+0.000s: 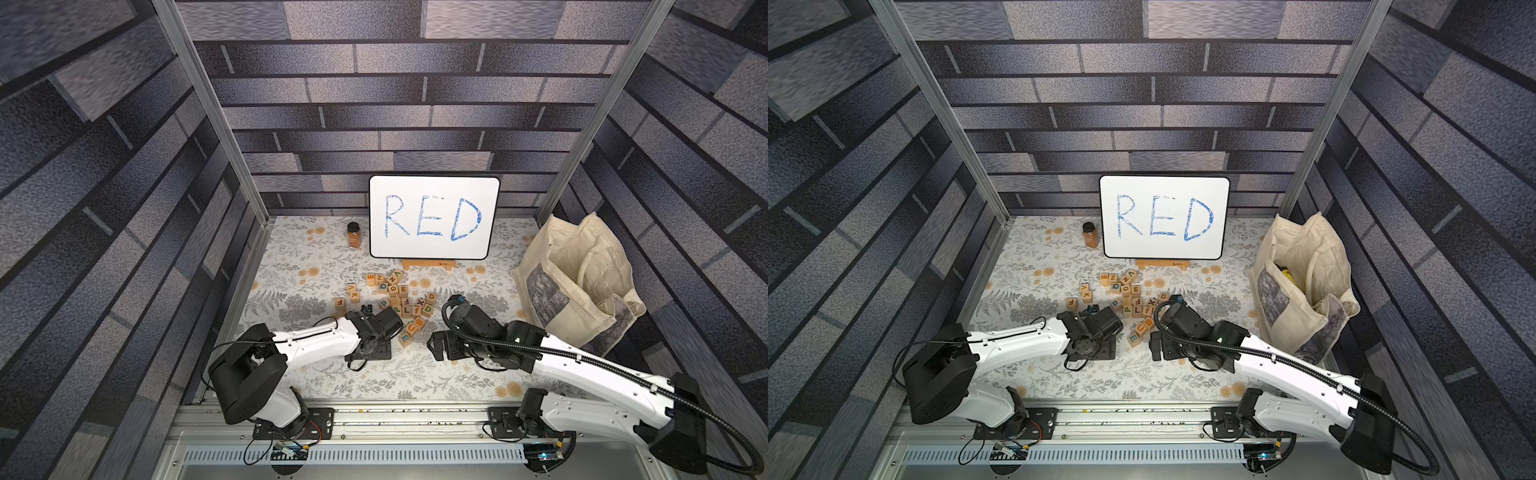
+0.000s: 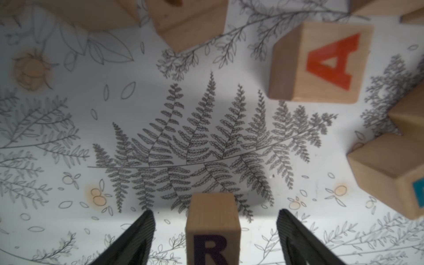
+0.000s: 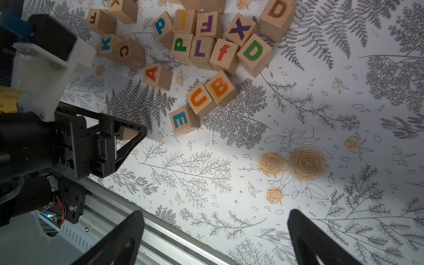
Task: Assemble the uppercase word "red" with letter blocks
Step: Place the letter block at the center of the board, then pick up the letter block from the center of the board.
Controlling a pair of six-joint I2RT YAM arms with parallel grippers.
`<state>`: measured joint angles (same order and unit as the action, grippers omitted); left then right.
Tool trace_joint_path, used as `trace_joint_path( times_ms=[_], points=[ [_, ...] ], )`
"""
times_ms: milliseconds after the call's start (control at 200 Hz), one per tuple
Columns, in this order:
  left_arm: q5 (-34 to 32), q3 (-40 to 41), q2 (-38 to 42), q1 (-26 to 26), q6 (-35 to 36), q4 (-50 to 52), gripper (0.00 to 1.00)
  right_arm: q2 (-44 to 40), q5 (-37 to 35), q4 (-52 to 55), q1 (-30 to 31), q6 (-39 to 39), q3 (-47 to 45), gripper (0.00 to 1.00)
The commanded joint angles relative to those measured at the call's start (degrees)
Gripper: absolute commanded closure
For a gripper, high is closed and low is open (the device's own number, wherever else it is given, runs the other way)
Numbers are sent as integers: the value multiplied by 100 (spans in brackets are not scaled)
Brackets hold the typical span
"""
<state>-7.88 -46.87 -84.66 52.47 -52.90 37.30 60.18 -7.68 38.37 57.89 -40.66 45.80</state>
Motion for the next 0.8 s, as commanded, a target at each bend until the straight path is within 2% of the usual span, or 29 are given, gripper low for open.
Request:
trace_joint_path(
  times_ms=[0,451,796],
  points=[
    [-122,-258,268,-33,254,398,0,86,-171,128,56,-18,183,0],
    [91,-489,993,-848,864,849,0,878,-415,170,47,160,898,0],
    [633,-576,1412,-1545,1438,809,0,1800,-600,344,-38,437,1881,0]
  ],
)
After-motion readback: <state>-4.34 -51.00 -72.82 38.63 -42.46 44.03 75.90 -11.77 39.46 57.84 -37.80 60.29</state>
